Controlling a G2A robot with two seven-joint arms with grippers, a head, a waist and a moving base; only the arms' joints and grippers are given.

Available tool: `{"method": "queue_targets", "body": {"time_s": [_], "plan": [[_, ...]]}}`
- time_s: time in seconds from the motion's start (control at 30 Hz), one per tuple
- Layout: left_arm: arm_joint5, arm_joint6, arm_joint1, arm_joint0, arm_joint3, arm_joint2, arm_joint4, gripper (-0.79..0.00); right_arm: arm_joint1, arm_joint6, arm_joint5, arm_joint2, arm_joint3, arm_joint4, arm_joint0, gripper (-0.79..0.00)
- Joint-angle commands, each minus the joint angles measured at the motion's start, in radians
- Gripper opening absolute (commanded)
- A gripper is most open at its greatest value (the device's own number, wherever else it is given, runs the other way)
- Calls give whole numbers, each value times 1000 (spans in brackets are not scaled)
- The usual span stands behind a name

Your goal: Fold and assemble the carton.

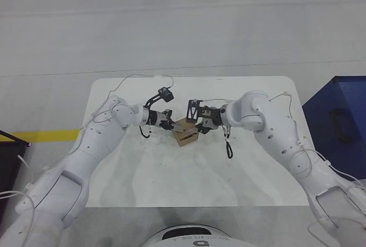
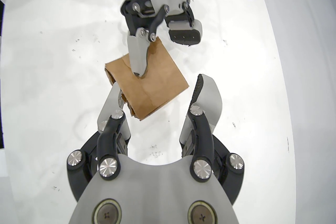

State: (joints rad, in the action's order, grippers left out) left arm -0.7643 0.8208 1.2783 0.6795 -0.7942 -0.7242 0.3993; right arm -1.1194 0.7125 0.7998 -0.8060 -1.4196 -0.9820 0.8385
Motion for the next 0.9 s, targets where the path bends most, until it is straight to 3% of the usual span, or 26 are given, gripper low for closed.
{"method": "queue_targets", "body": {"time_s": [0.0, 0.4, 0.57, 0.63, 0.7, 0.73, 0.87], "plan": [[0, 1, 0, 0, 1, 0, -2, 0, -3, 4, -24, 11, 8, -20, -3, -225], [-2, 0, 1, 0, 5, 2, -5, 0, -18, 52, -40, 52, 47, -36, -33, -206], [-31, -19, 0, 3, 10, -8, -37, 0, -16, 16, -13, 33, 42, 8, -34, -225], [-69, -36, -4, 8, 15, -24, -69, 0, -12, -4, 16, 14, 45, 57, -27, -286], [-98, -52, -12, 9, 22, -44, -81, 0, -5, -24, 47, -13, 58, 126, -22, -514], [-110, -63, -18, 11, 23, -56, -82, 0, -2, -25, 56, -24, 62, 155, -19, -785], [-191, -121, -56, 48, 11, -127, -70, 0, 6, 16, 108, -31, 71, 231, -14, -785]]}}
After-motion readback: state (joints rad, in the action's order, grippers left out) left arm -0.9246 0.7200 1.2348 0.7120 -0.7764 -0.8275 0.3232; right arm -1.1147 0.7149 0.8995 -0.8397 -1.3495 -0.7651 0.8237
